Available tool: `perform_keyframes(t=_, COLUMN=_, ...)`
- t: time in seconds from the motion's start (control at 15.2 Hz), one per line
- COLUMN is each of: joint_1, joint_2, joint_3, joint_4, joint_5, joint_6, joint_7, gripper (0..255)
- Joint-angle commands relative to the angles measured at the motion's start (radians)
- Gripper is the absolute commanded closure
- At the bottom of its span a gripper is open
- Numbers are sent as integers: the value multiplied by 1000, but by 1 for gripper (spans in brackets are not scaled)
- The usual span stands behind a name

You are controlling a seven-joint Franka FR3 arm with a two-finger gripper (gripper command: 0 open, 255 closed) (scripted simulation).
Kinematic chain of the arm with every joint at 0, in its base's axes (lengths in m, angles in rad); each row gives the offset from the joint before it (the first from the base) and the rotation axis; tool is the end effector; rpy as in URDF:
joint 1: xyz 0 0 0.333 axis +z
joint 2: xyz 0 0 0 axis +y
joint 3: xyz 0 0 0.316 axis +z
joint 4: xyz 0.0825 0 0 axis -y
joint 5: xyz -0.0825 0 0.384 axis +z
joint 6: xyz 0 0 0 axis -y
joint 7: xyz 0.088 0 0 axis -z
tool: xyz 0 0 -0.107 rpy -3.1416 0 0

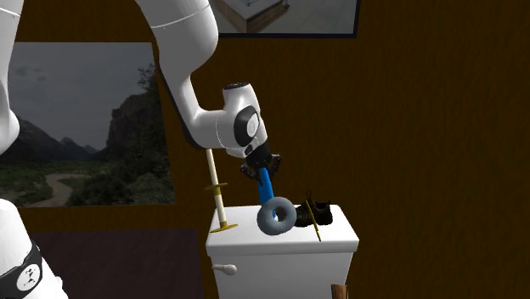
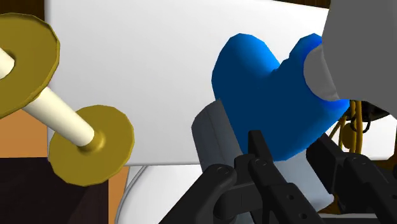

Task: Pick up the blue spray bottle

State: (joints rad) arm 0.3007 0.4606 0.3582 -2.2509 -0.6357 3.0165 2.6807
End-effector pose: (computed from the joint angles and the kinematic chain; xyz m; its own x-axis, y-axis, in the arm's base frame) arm 0.4135 0.3774 0.2058 0.1338 -0.9628 -0.2349 -0.9618 -0.0691 -0.2648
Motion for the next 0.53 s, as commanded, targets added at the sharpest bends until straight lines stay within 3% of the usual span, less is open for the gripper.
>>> perform_keyframes(t=0.0, joint_1=-31, joint_2=-23, joint_3=38, joint_4=-6, joint_5=25, joint_6=-21, joint_7=-23, gripper=255)
perform_keyframes(t=0.33, joint_1=-108, joint_2=-80, joint_3=130, joint_4=-22, joint_5=95, joint_6=-72, joint_7=-83, gripper=255)
perform_keyframes(t=0.46, joint_1=-110, joint_2=-81, joint_3=133, joint_4=-22, joint_5=98, joint_6=-74, joint_7=-85, gripper=255)
